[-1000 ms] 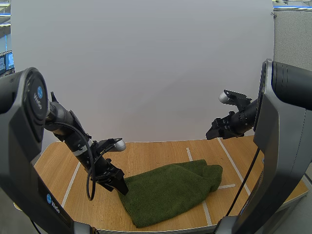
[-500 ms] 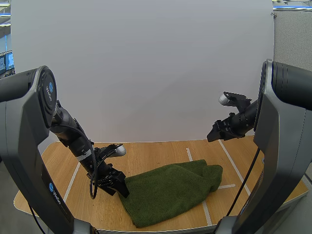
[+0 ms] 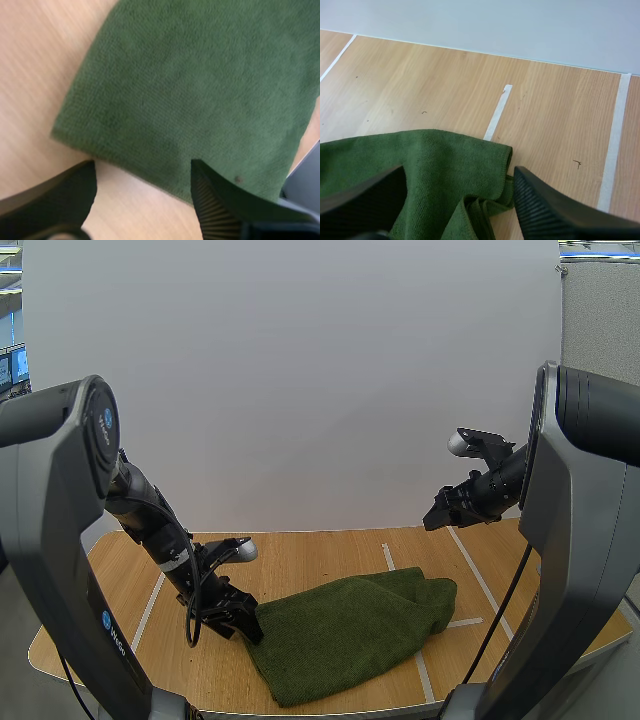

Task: Fold the towel

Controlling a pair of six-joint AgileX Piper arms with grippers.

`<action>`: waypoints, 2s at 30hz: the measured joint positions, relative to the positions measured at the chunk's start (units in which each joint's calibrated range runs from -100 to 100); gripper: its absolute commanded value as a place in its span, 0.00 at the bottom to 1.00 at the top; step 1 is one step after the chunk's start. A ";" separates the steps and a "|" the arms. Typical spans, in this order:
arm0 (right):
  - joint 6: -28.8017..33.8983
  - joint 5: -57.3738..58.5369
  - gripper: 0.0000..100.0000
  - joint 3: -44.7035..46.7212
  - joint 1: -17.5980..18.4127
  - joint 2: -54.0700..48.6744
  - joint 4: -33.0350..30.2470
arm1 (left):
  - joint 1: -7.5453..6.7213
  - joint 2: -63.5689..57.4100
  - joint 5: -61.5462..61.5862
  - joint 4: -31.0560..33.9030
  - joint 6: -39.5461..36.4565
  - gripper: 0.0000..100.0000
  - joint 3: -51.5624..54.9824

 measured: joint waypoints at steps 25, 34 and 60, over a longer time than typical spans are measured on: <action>0.00 0.00 1.00 0.00 0.00 0.00 0.00 | -2.24 3.23 4.81 -7.13 5.30 0.00 -1.61; 0.00 0.00 1.00 0.00 0.00 0.00 -0.11 | -2.23 3.23 1.71 -5.70 5.48 0.00 -2.77; 0.12 0.00 1.00 0.00 0.00 0.00 -2.91 | -1.88 3.23 -0.75 5.36 2.50 0.74 -16.85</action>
